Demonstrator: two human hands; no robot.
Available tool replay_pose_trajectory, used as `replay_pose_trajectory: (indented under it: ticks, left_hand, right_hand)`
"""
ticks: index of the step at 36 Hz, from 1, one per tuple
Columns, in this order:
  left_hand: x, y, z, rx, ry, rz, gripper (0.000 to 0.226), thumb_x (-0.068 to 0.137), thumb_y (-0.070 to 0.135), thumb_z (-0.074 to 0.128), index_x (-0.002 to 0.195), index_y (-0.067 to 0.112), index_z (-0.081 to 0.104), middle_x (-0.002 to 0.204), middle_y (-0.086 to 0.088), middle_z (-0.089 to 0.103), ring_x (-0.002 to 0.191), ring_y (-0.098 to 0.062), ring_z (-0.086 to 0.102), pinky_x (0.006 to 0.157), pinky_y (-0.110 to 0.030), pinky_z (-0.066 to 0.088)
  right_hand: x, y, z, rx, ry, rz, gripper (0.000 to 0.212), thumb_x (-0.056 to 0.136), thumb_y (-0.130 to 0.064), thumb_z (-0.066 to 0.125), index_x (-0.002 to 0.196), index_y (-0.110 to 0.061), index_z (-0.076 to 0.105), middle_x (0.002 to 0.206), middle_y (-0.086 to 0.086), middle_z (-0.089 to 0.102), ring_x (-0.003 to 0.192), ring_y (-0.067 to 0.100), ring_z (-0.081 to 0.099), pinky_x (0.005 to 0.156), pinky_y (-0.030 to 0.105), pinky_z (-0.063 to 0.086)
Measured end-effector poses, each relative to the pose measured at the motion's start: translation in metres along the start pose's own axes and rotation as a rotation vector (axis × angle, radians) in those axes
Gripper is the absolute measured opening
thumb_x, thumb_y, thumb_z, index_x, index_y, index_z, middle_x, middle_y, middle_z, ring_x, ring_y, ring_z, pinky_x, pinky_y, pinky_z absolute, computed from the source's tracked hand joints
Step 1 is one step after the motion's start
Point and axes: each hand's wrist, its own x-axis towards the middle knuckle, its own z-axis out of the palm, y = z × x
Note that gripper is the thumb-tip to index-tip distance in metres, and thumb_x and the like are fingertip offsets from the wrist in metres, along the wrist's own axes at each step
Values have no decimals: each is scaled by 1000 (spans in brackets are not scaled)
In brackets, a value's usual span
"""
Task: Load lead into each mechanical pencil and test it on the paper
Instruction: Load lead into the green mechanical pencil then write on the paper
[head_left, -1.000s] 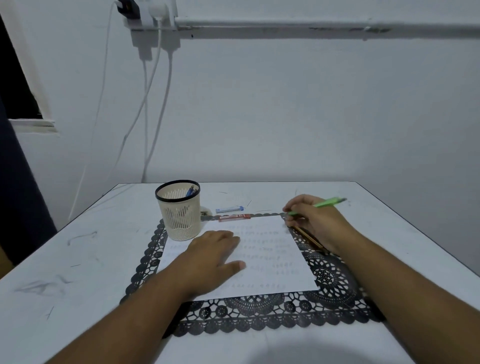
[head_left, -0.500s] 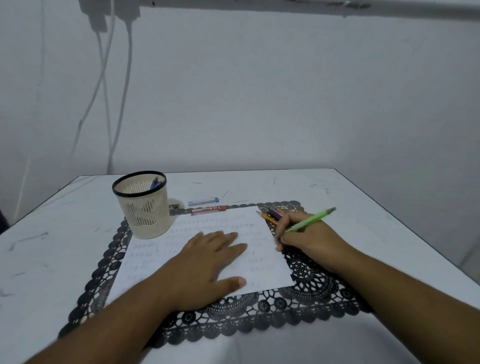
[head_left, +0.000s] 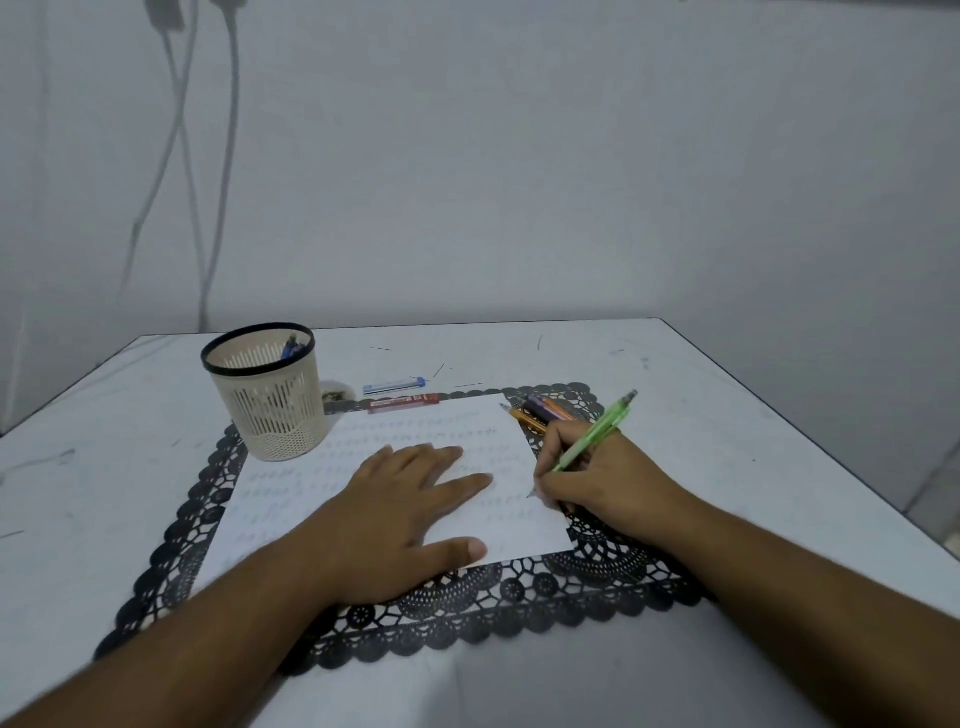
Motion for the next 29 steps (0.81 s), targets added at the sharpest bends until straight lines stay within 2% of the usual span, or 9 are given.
replay_pose_trajectory:
  ticks: [4,11,16,21,25,29]
  left_hand:
    - [1,-1,0,-2,4,9,69,96,81,23,157,59,1,172,14,-7,157,-11,-10,125,-39,-9]
    - [-1,-1,0,1,-9,-2,71,96,81,23,158,57,0,172,14,-8,157,-10,-11,128,-44,-7]
    - [-1,-1,-1,0,-7,-3,71,96,80,23,159,55,1,172,13,-8,157,-10,-11,128,-43,-7]
    - [-2,0,-1,1,-6,-5,71,96,80,23,159,55,1,172,13,-8,157,-11,-11,127,-42,-8]
    - [-1,-1,1,6,5,2,71,96,81,22,159,56,1,172,12,-7,157,-11,-10,128,-44,-6]
    - [-2,0,0,3,-7,-7,70,96,80,22,158,57,0,172,15,-9,156,-9,-12,127,-42,-8]
  right_hand:
    - [-1,-2,0,4,34,4,19,84,4,70,76,-13,63,74,21,69,62,20,60,66,39,51]
    - [-3,-5,1,0,3,-6,30,85,3,70,71,-21,61,74,19,69,62,20,61,67,41,53]
    - [-2,-5,3,21,8,3,23,85,4,71,74,-14,62,74,24,68,61,21,58,64,39,50]
    - [-2,-4,2,19,40,6,25,86,5,70,73,-15,61,70,14,68,61,20,60,65,37,51]
    - [-4,-5,2,17,10,8,26,86,4,69,73,-16,61,73,17,69,62,20,60,65,35,50]
    - [-6,-7,-1,34,61,0,17,86,8,69,78,-5,61,71,20,68,59,21,56,58,33,47]
